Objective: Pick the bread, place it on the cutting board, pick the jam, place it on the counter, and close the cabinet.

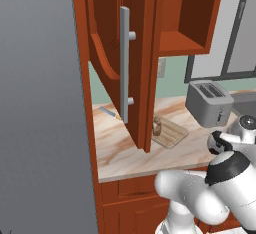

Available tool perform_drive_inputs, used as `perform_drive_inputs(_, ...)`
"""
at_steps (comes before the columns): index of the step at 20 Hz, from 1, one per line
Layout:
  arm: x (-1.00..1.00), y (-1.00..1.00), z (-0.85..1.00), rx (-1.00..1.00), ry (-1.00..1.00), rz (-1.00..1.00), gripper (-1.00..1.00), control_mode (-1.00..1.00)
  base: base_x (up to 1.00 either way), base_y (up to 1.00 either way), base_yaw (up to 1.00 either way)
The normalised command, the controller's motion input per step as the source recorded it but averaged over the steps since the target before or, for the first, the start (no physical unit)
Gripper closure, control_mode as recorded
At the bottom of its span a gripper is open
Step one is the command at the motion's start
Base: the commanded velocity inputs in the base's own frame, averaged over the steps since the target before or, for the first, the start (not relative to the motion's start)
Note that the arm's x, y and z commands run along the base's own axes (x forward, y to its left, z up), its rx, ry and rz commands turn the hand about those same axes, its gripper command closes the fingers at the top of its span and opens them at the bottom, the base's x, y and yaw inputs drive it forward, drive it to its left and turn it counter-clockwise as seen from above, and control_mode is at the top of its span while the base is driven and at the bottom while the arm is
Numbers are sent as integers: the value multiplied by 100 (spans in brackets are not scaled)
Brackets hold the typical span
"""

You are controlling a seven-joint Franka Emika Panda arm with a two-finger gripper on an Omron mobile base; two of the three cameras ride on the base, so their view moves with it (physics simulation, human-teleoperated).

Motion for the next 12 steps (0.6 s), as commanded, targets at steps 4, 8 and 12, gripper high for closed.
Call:
perform_drive_inputs(4, 3, -4, -14, 0, 0, 0, 100, -100, 0, 0, 0)
perform_drive_inputs(8, 4, -5, -17, 0, 0, 0, 100, -100, 0, 0, 0)
perform_drive_inputs(12, 6, -4, -18, 0, 0, 0, 100, -100, 0, 0, 0)
